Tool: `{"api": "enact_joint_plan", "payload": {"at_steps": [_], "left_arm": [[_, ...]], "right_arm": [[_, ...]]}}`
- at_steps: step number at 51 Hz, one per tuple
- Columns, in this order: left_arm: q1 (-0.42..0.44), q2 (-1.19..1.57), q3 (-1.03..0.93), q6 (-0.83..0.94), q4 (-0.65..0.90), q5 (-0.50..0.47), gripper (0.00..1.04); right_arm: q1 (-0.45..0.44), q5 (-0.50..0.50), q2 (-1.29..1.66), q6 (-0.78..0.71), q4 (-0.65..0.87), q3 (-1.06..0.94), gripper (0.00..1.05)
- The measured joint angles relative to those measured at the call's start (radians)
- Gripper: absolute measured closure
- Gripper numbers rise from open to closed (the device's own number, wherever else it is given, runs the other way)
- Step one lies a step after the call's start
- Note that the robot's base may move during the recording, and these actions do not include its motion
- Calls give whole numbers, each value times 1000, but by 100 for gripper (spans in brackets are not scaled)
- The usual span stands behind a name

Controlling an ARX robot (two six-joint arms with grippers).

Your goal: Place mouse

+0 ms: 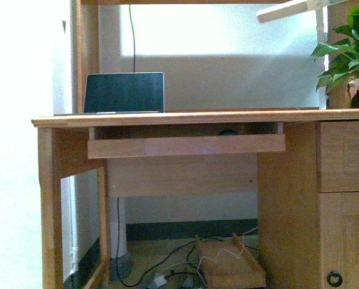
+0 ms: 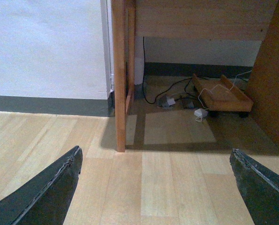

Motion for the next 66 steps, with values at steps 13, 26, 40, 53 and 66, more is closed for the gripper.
{"api": "enact_joint_plan", "payload": {"at_steps": [13,26,40,53,66], "left_arm": [[0,0,0,0,0,0,8],[0,0,0,0,0,0,8],[0,0,0,0,0,0,8],[0,0,0,0,0,0,8],[0,0,0,0,0,0,8]], "right_arm": [[0,0,0,0,0,0,7],[0,0,0,0,0,0,7],[0,0,0,0,0,0,7],[0,0,0,0,0,0,7],[0,0,0,0,0,0,7]]}}
